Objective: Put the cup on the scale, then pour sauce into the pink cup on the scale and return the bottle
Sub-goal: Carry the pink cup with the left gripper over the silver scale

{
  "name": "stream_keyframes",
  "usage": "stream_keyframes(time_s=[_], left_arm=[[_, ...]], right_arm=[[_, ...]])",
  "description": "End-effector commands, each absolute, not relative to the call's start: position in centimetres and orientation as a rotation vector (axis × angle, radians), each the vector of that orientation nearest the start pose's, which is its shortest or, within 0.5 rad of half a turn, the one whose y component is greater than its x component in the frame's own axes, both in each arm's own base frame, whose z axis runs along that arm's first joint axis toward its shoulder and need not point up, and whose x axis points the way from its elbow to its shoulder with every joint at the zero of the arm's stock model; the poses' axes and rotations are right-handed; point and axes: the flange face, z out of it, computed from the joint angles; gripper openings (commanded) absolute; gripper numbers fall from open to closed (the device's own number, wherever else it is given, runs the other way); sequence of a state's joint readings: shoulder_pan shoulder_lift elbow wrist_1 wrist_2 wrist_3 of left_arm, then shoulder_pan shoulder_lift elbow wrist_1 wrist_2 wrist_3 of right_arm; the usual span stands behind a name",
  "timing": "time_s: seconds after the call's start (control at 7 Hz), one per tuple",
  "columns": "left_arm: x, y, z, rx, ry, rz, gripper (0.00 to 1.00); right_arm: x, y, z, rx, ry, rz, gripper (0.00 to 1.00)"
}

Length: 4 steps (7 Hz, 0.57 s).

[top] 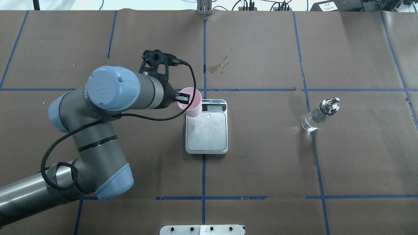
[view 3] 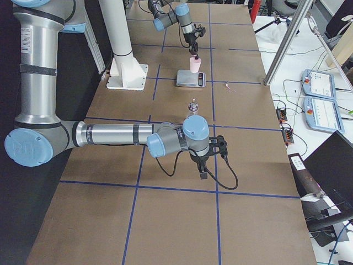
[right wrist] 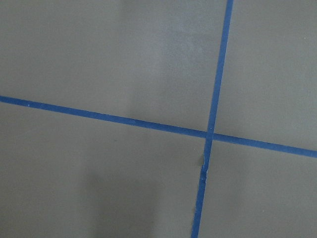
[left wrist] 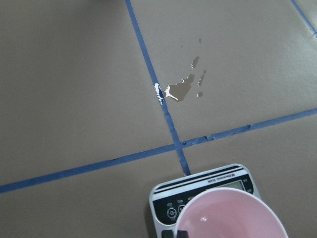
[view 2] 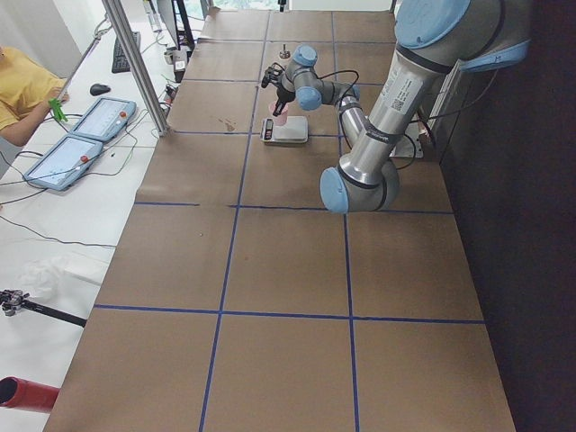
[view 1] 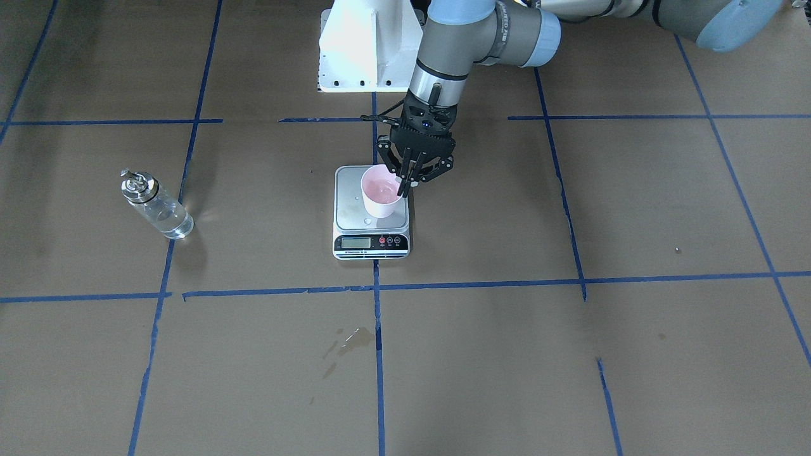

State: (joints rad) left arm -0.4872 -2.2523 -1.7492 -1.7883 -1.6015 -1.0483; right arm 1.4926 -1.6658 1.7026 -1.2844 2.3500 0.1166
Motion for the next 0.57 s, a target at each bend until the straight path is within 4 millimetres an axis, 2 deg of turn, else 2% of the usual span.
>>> stream_keyframes(time_s=[0.0, 0.43], left_arm=[[53.75, -41.47, 15.75, 0.502, 0.935, 0.049, 0.00], [54.15, -41.00, 15.85, 0.499, 0.939, 0.058, 0.00]], right_arm=[[2.65, -47.21, 60.60, 0.230, -0.798, -0.090, 1.00], [2.65, -47.21, 60.60, 0.230, -0.798, -0.090, 1.00]])
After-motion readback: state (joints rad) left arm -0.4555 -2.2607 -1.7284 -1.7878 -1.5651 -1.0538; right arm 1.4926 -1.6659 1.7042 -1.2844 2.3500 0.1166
